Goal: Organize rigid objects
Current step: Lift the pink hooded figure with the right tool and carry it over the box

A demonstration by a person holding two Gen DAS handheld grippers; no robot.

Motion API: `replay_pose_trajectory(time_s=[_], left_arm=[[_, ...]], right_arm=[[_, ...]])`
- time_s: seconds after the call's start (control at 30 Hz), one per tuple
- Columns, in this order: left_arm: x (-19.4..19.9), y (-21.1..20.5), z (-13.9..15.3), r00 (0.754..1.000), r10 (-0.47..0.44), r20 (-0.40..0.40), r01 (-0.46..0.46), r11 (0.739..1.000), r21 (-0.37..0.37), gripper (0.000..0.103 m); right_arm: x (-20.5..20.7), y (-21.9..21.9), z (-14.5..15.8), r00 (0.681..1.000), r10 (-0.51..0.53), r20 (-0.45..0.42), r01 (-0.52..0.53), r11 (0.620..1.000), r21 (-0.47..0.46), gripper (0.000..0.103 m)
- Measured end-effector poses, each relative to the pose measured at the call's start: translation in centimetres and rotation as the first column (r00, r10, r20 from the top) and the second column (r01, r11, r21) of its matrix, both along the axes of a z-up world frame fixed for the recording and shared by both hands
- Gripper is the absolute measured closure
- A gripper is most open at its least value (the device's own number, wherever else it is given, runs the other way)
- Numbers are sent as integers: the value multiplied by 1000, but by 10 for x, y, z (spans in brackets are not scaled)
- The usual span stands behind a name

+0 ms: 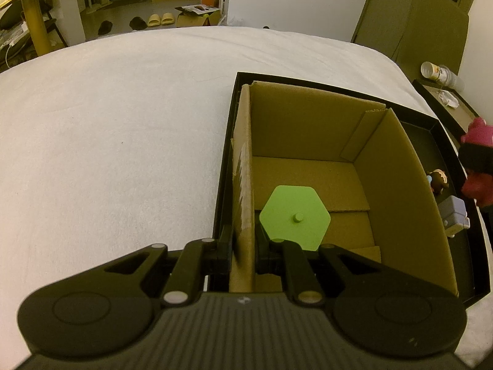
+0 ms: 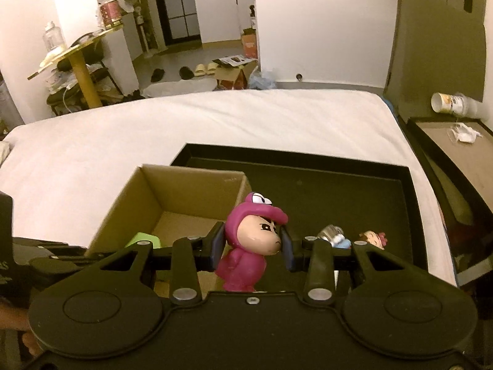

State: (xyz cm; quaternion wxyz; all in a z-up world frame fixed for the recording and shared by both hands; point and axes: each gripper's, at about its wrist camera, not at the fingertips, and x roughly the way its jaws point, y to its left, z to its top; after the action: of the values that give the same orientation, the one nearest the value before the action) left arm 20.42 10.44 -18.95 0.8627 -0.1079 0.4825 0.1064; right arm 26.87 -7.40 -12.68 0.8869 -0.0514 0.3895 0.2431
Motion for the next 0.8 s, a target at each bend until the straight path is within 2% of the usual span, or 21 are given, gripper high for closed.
replay_pose_trajectory(time_s=[0.3, 0.8], left_arm=[[1, 1, -1, 1000, -1, 2, 1, 1000, 0, 92], [0, 3, -2, 1000, 1, 8, 0, 1000, -15, 92]], right_arm=[[-4, 19, 13, 998, 56, 20, -56, 998, 35, 66], [-5, 61, 3, 986, 159, -43, -156, 986, 66, 65]])
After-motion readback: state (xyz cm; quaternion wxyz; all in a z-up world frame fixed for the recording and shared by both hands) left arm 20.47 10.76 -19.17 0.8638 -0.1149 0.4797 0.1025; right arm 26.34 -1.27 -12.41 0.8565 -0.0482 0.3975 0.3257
